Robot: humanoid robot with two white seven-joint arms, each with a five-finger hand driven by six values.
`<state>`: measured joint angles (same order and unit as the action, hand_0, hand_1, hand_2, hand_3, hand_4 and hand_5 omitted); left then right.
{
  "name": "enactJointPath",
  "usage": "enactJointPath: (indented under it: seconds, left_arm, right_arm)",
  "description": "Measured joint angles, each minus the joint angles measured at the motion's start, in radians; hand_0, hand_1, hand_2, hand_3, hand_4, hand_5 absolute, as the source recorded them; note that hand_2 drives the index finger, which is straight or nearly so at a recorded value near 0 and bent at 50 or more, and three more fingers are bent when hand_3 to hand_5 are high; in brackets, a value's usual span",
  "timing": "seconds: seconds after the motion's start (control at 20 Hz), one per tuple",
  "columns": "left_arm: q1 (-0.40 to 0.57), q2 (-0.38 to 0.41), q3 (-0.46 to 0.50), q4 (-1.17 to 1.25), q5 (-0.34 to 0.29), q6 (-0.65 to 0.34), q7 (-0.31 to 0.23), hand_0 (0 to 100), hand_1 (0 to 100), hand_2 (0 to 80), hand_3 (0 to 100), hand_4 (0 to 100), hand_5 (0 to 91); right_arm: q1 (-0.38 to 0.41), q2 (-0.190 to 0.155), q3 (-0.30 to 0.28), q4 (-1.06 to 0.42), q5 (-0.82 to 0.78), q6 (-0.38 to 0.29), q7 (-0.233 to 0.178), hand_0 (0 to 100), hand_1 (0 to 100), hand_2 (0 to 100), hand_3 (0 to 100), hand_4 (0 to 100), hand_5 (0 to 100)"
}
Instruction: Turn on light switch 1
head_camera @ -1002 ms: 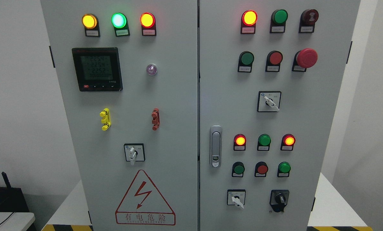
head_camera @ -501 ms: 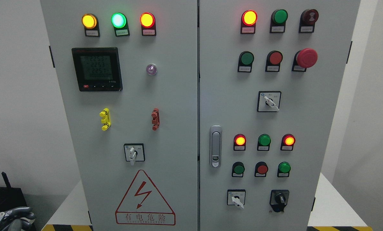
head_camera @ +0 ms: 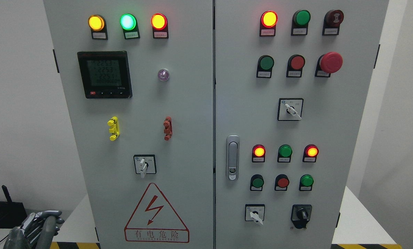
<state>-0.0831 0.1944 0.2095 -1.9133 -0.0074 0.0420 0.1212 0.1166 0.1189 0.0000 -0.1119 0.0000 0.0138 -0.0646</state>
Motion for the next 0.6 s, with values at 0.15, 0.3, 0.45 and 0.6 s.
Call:
enactJointPath:
  seconds: [0.15, 0.3, 0.45, 0.6]
  left_arm:
    - [-0.037, -0.009, -0.049, -0.007, -0.027, 0.058, 0.05, 20, 31, 49.1, 68, 72, 62.0]
    - [-0.07, -0.022, -0.088, -0.013, -0.045, 0.099, 0.078, 20, 33, 50.7, 70, 73, 63.0]
    - [-0.1, -0.034, -0.129, -0.018, -0.066, 0.139, 0.105, 19, 34, 52.0, 72, 74, 63.7]
    - [-0.127, -0.047, -0.162, -0.022, -0.081, 0.18, 0.121, 19, 35, 53.0, 73, 74, 64.2]
  right_arm:
    - [0.0, 0.0, 0.0, 0.0, 0.0, 0.0, 0.0, 12, 39, 0, 0, 0, 0]
    - [0.0, 0.0, 0.0, 0.0, 0.0, 0.0, 0.0, 12, 39, 0, 0, 0, 0]
    - [0.0, 0.0, 0.0, 0.0, 0.0, 0.0, 0.0, 12, 39, 0, 0, 0, 0]
    - [0.0, 0.0, 0.0, 0.0, 0.0, 0.0, 0.0, 12, 39, 0, 0, 0, 0]
